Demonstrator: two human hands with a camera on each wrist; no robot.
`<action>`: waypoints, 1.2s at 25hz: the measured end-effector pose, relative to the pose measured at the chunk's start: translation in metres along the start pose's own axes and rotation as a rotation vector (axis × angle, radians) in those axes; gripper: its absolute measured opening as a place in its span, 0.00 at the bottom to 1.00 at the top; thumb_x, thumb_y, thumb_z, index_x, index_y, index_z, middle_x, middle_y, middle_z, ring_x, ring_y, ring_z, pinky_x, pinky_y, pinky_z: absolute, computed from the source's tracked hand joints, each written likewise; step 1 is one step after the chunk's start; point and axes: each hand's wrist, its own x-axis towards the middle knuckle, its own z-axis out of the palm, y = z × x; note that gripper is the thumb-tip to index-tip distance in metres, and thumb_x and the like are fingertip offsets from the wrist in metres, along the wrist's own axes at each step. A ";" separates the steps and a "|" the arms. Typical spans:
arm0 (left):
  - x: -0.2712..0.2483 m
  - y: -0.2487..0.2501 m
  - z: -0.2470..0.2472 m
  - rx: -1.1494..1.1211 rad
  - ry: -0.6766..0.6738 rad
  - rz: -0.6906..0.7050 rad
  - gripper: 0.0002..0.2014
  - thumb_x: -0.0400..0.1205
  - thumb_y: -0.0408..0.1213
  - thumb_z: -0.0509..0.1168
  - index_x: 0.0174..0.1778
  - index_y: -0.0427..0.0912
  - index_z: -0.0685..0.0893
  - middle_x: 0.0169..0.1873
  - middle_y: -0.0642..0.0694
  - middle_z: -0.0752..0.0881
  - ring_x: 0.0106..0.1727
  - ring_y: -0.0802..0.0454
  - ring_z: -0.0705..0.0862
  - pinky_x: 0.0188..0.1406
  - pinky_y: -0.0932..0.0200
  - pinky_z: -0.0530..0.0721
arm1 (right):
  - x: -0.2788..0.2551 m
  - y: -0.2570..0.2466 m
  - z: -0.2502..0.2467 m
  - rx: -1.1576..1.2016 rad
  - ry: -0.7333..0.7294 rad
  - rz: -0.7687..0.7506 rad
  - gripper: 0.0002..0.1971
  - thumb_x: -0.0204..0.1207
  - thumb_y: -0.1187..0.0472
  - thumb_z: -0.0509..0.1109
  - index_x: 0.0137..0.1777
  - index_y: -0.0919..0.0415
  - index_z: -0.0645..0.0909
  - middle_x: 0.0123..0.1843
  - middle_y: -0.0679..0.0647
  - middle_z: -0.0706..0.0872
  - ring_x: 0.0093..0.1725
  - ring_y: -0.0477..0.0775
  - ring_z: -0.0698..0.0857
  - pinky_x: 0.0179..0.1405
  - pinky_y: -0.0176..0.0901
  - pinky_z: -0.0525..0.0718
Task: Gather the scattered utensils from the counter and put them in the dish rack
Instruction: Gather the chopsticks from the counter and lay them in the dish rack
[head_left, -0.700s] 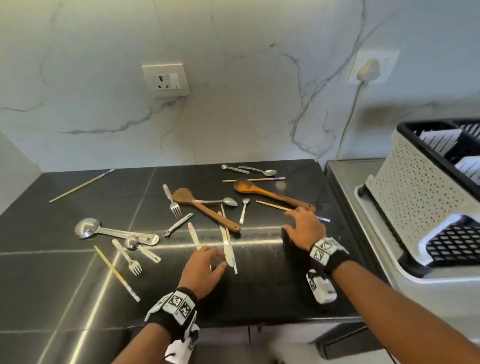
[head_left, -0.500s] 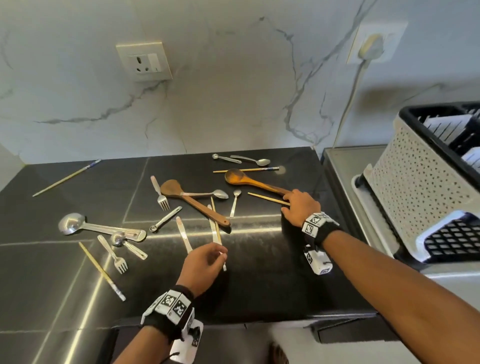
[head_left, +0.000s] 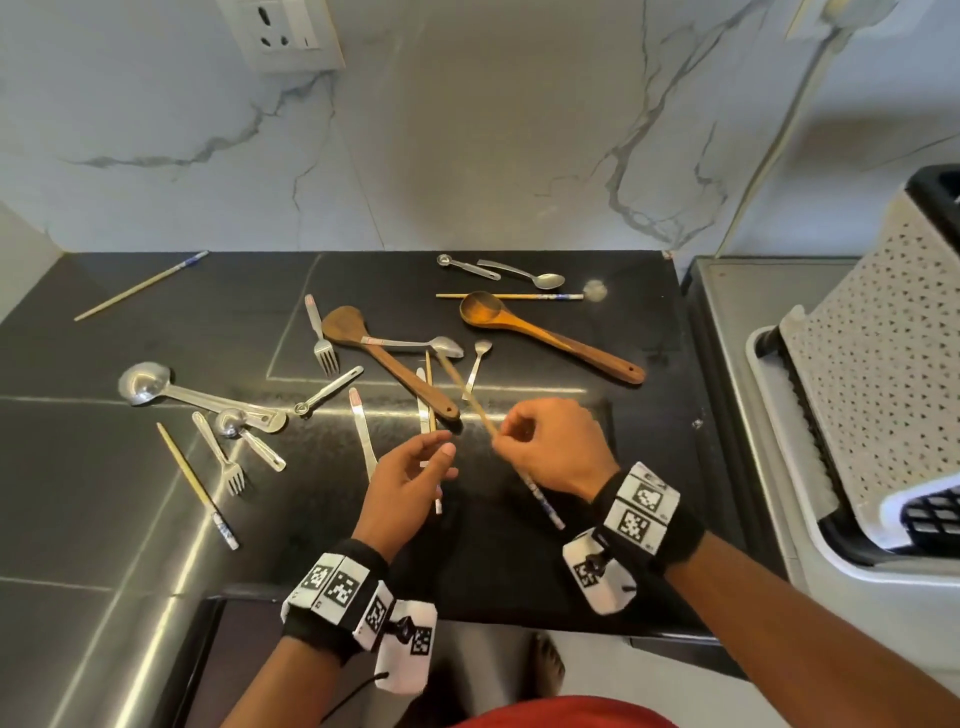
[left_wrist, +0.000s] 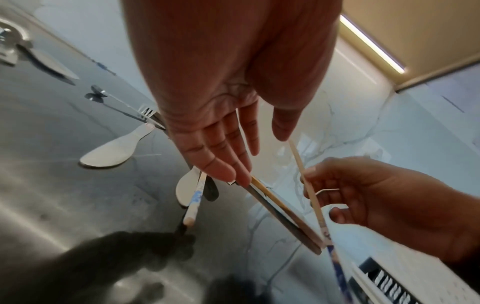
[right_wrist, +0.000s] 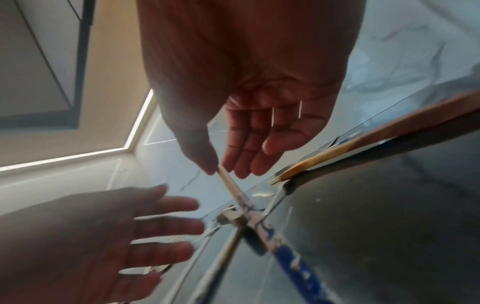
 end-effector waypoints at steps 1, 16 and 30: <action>0.001 0.003 -0.003 -0.071 0.009 -0.029 0.10 0.85 0.38 0.65 0.62 0.49 0.85 0.52 0.46 0.91 0.51 0.50 0.92 0.49 0.52 0.88 | 0.000 -0.013 0.008 0.021 -0.015 -0.039 0.09 0.70 0.45 0.74 0.39 0.48 0.90 0.34 0.41 0.88 0.36 0.38 0.84 0.35 0.36 0.76; 0.032 -0.003 -0.123 -0.371 0.152 -0.128 0.07 0.86 0.41 0.63 0.50 0.41 0.82 0.35 0.42 0.92 0.37 0.47 0.93 0.39 0.54 0.93 | 0.047 -0.044 0.094 -0.207 -0.099 0.197 0.15 0.68 0.40 0.77 0.33 0.52 0.88 0.34 0.47 0.88 0.39 0.49 0.88 0.43 0.49 0.90; 0.051 -0.016 -0.122 -0.311 -0.172 -0.206 0.10 0.82 0.37 0.70 0.58 0.38 0.85 0.46 0.35 0.93 0.46 0.42 0.94 0.46 0.49 0.92 | -0.050 -0.050 0.025 -0.014 -0.002 0.410 0.11 0.72 0.52 0.75 0.30 0.52 0.90 0.28 0.43 0.91 0.30 0.41 0.89 0.45 0.52 0.92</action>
